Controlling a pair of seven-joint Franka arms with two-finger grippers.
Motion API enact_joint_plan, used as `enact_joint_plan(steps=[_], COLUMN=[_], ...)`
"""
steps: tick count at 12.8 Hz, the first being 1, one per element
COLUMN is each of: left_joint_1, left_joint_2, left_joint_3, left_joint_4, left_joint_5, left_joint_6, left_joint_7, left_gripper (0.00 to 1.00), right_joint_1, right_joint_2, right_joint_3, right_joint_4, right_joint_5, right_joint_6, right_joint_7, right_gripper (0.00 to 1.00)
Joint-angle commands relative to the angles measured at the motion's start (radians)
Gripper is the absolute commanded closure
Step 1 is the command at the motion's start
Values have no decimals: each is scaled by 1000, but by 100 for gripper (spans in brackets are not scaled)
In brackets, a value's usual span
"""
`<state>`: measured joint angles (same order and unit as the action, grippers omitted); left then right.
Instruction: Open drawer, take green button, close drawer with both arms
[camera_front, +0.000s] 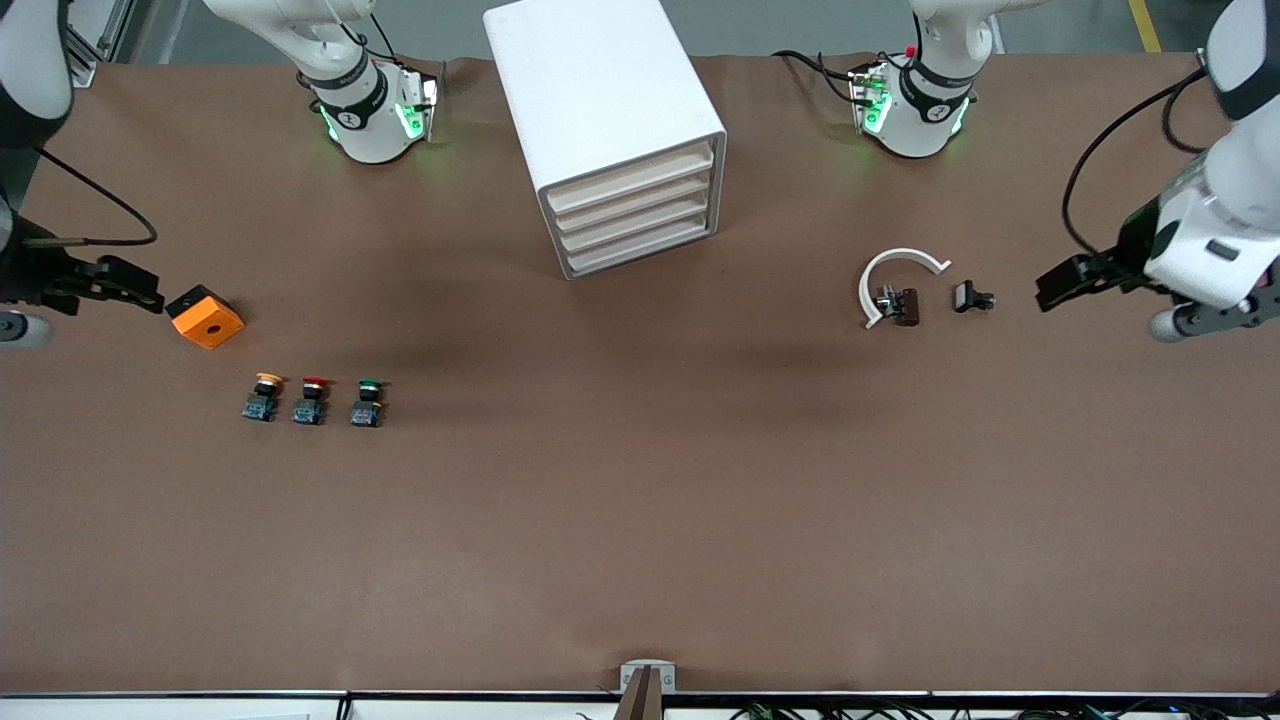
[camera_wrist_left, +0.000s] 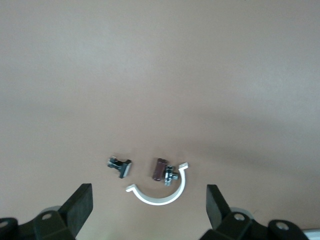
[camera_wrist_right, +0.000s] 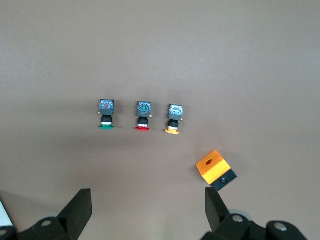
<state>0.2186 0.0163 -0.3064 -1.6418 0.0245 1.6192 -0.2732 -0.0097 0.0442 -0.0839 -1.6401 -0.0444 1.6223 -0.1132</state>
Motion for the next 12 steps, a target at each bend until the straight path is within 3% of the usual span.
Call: enact_joint_plan(steps=[1,5,12], left_joint_1=[9,-224,-239], left_joint_2=[-74,-125,-161], left_joint_3=[19,248,224], left_joint_4=[-16,-15,-23], left_joint_5=[3,6,5], left_joint_6=[-32,-133,-173], left_joint_7=[101,189,192], left_gripper=[0,0,0], right_joint_1=[-10,-10,-1], right_joint_2=[-15,-12,-10], right_joint_3=[12,13,24], right_joint_4=[66,134,167], right_joint_5=[14,12,12], right_joint_6=[-64,-108,-111], right_joint_7=[-14,-11,-3], right_gripper=[0,0,0])
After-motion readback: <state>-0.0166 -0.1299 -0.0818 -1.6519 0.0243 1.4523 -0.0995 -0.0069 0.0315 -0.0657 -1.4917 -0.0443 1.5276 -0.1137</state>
